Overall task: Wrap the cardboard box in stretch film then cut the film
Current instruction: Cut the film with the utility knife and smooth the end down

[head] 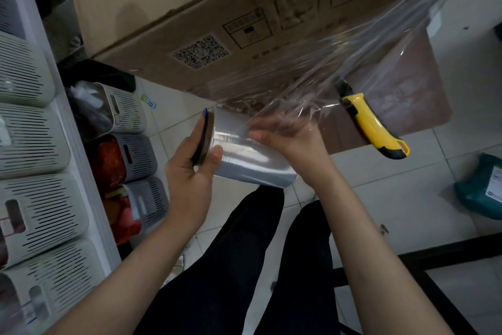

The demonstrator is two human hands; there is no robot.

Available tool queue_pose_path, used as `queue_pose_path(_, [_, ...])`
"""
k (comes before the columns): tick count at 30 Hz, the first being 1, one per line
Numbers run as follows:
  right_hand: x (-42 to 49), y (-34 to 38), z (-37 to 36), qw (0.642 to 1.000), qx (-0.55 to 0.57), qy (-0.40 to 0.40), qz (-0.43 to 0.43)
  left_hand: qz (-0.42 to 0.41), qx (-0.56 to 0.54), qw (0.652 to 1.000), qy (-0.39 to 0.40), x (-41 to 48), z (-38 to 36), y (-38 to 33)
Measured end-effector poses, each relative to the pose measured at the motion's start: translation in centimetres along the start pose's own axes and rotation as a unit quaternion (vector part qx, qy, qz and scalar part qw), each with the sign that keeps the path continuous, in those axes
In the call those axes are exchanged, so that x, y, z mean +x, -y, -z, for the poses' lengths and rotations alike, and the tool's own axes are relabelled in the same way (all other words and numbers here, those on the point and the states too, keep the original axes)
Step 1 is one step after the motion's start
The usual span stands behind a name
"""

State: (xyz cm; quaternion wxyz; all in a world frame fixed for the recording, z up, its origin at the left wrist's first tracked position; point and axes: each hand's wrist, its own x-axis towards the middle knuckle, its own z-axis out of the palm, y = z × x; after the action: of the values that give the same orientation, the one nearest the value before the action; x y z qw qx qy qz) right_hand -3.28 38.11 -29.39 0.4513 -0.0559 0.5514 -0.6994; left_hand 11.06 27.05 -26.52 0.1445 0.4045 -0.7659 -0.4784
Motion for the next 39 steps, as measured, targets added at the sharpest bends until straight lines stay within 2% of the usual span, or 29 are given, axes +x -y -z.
queue_pose_path(5, [0.7, 0.3, -1.0, 0.999, 0.034, 0.012, 0.002, -0.005, 0.013, 1.000, -0.004, 0.2, 0.2, -0.1])
queue_pose_path(10, [0.5, 0.4, -1.4, 0.996, 0.091, -0.008, 0.001, 0.003, 0.023, 1.000, -0.010, 0.3, 0.2, -0.1])
queue_pose_path(13, [1.0, 2.2, -0.4, 0.978, 0.192, -0.069, 0.035, 0.019, 0.007, 1.000, -0.017, -0.1, 0.8, -0.1])
queue_pose_path(16, [2.0, 4.7, 0.9, 0.977, 0.178, -0.082, 0.082, 0.035, 0.001, 0.999, -0.016, -0.8, 1.5, 0.0])
queue_pose_path(18, [2.1, 5.0, 0.4, 0.985, 0.149, -0.065, 0.064, 0.039, -0.004, 0.999, -0.020, -0.8, 1.4, -0.3])
queue_pose_path(20, [1.5, 4.5, -0.6, 0.984, 0.168, -0.054, 0.013, 0.026, 0.009, 0.999, -0.018, -0.4, 1.1, -0.7])
queue_pose_path(22, [0.7, 3.8, -1.1, 0.982, 0.179, -0.056, -0.024, 0.006, 0.034, 0.999, -0.018, -0.3, 0.6, -0.9])
queue_pose_path(29, [-0.7, 2.5, -0.2, 0.983, 0.159, -0.079, -0.036, -0.110, 0.124, 0.986, 0.009, -1.6, -2.0, -2.5])
queue_pose_path(34, [-1.0, 2.8, 1.2, 0.978, 0.194, -0.076, -0.030, -0.292, 0.235, 0.926, 0.043, -1.7, -3.6, -3.1])
queue_pose_path(39, [-1.1, 2.8, 1.8, 0.980, 0.188, -0.064, -0.023, -0.331, 0.288, 0.896, 0.074, -1.7, -4.2, -2.5])
